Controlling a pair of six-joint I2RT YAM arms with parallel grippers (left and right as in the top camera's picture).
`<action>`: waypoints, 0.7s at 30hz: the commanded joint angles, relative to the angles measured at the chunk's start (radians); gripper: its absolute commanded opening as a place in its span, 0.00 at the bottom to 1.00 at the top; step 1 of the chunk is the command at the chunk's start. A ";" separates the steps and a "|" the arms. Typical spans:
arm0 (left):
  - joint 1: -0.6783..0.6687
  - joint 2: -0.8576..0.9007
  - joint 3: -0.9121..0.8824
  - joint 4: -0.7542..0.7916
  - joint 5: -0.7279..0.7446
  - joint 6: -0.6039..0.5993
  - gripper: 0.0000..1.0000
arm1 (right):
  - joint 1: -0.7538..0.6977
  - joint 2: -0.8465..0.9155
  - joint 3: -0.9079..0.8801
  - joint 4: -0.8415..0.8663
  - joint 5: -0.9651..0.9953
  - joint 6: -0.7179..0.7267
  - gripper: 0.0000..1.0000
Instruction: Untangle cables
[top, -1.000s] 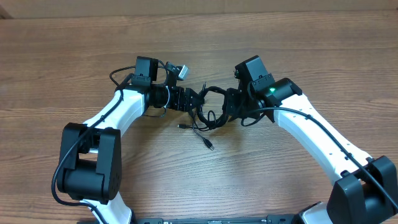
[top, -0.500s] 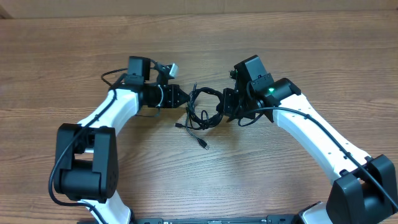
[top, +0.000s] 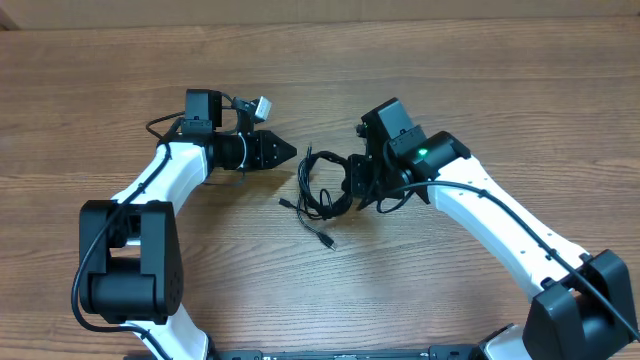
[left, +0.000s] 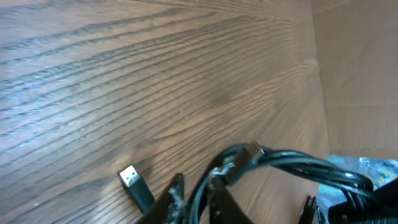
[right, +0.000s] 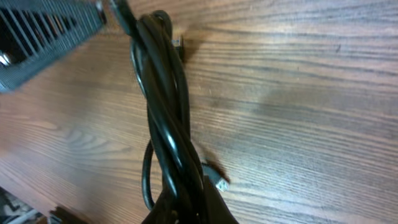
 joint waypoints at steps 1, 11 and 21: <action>0.008 -0.011 0.010 0.004 -0.019 0.023 0.17 | 0.017 -0.006 -0.002 0.010 0.021 -0.034 0.04; 0.007 -0.011 0.010 0.014 -0.037 0.023 0.05 | 0.049 -0.006 -0.002 0.008 0.020 -0.037 0.04; 0.006 -0.011 0.010 0.035 -0.015 0.023 0.04 | 0.122 -0.006 -0.002 -0.022 0.020 -0.036 0.04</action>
